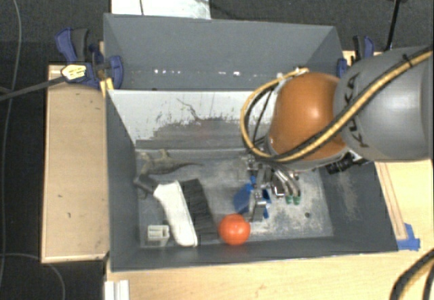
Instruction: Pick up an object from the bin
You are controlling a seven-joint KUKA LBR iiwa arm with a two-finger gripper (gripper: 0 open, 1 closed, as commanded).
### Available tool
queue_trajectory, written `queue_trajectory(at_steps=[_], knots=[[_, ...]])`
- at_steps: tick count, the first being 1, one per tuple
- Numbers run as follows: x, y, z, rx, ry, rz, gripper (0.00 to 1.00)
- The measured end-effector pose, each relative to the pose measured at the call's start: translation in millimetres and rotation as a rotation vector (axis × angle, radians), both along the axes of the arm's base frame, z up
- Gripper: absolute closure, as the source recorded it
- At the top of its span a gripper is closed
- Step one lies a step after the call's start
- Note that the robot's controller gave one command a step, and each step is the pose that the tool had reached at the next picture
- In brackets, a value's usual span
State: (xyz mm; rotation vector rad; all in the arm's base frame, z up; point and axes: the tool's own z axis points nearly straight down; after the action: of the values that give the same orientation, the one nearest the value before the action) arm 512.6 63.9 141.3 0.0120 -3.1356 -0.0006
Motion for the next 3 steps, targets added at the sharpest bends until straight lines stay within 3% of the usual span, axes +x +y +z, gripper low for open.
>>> queue_trajectory(at_steps=[1, 2, 3], knots=[[2.0, -0.2, 4.0, 0.001, -0.008, -0.002, 0.00], [-1.6, -9.1, -16.8, 0.002, -0.012, 0.031, 0.00], [-7.9, -29.0, -51.6, 0.001, -0.009, 0.144, 0.00]])
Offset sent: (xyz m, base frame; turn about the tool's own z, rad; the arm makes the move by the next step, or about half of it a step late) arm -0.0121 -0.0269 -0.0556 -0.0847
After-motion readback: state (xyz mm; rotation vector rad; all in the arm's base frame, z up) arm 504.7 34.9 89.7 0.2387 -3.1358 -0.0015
